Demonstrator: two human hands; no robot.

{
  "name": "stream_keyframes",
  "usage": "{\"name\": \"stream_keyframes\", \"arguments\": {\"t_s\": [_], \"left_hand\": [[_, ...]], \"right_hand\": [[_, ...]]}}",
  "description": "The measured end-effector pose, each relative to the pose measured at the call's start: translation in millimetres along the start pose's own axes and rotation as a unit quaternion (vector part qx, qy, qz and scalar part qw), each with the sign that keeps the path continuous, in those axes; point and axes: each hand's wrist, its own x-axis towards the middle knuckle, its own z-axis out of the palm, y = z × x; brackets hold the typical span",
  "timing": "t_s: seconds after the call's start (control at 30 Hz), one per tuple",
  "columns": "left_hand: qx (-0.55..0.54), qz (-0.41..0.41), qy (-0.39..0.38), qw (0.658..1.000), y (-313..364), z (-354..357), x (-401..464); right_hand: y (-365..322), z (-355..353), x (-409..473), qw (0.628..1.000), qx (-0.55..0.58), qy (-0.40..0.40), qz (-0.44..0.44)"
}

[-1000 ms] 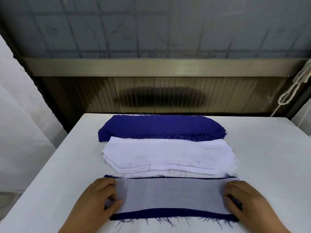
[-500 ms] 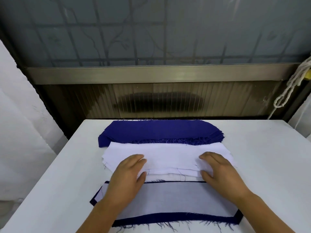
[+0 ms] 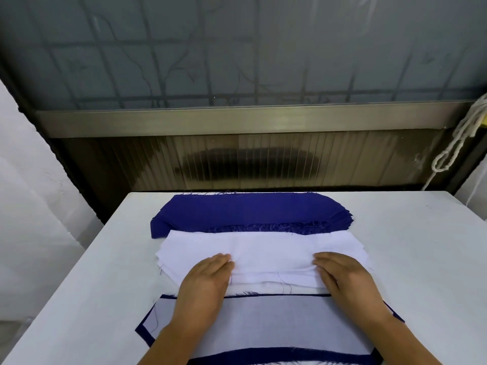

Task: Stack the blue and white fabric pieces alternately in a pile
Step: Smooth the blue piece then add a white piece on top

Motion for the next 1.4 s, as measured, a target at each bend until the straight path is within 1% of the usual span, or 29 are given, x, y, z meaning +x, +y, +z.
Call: {"name": "stream_keyframes", "arguments": {"t_s": [0.07, 0.2, 0.23, 0.3, 0.4, 0.47, 0.53, 0.63, 0.73, 0.83, 0.9, 0.93, 0.97, 1.03, 1.1, 1.17, 1.2, 1.23, 1.27, 1.3, 1.37, 1.4], "left_hand": [[-0.025, -0.015, 0.006, 1.000, 0, 0, 0], [-0.030, 0.006, 0.049, 0.998, 0, -1, 1], [-0.030, 0.010, 0.057, 0.998, 0, -1, 0], [-0.040, 0.000, 0.051, 0.998, 1, -1, 0], [-0.057, -0.029, 0.037, 0.997, 1, -4, -1], [-0.063, -0.040, 0.029, 0.997, 0, -6, -3], [-0.057, -0.034, 0.018, 0.998, 1, -11, -4], [-0.047, -0.028, 0.014, 0.998, 2, -17, -2], [-0.047, -0.027, 0.021, 0.998, 4, -30, -1], [-0.060, 0.000, 0.013, 0.998, 4, -48, -7], [-0.076, 0.012, -0.021, 0.997, 2, -63, -14], [-0.082, 0.013, -0.050, 0.995, -1, -71, -18], [-0.084, 0.010, -0.084, 0.993, -5, -77, -21], [-0.109, -0.015, -0.166, 0.980, -13, -85, -26], [-0.174, -0.055, -0.243, 0.953, -19, -89, -28], [-0.204, -0.084, -0.292, 0.931, -21, -92, -24], [-0.205, -0.089, -0.306, 0.926, -20, -93, -20], [-0.204, -0.094, -0.307, 0.925, -20, -94, -17], [-0.196, -0.095, -0.287, 0.933, -19, -95, -14], [-0.172, -0.089, -0.237, 0.952, -18, -96, -11], [-0.101, -0.052, -0.086, 0.990, -15, -100, -7], [-0.075, -0.031, -0.015, 0.997, -15, -102, -6]], "right_hand": [[0, 2, 1, 1.000, 0.002, 0.023, -0.009], [-3, 1, 2, 0.998, 0.027, 0.052, 0.003], [-4, 1, 2, 0.998, 0.036, 0.049, 0.010], [-3, -1, 0, 0.998, 0.056, 0.031, 0.020], [-3, -5, -6, 0.989, 0.140, -0.007, 0.056], [-2, -7, -9, 0.981, 0.181, -0.009, 0.072], [-4, -10, -9, 0.982, 0.175, -0.005, 0.069], [-9, -15, -8, 0.991, 0.127, 0.001, 0.034], [-15, -25, -7, 0.995, 0.103, 0.003, 0.013], [-25, -43, -17, 0.993, 0.112, -0.008, 0.027], [-28, -58, -26, 0.988, 0.135, -0.050, 0.055], [-28, -65, -30, 0.981, 0.160, -0.089, 0.070], [-28, -73, -31, 0.965, 0.203, -0.137, 0.090], [-27, -85, -29, 0.918, 0.286, -0.238, 0.135], [-26, -89, -27, 0.891, 0.299, -0.307, 0.151], [-28, -88, -25, 0.887, 0.271, -0.341, 0.154], [-29, -87, -24, 0.892, 0.258, -0.336, 0.157], [-30, -86, -23, 0.904, 0.246, -0.311, 0.159], [-32, -85, -22, 0.922, 0.227, -0.272, 0.156], [-33, -85, -20, 0.941, 0.205, -0.223, 0.149], [-39, -88, -16, 0.969, 0.181, -0.111, 0.129], [-41, -89, -16, 0.976, 0.175, -0.057, 0.118]]}}
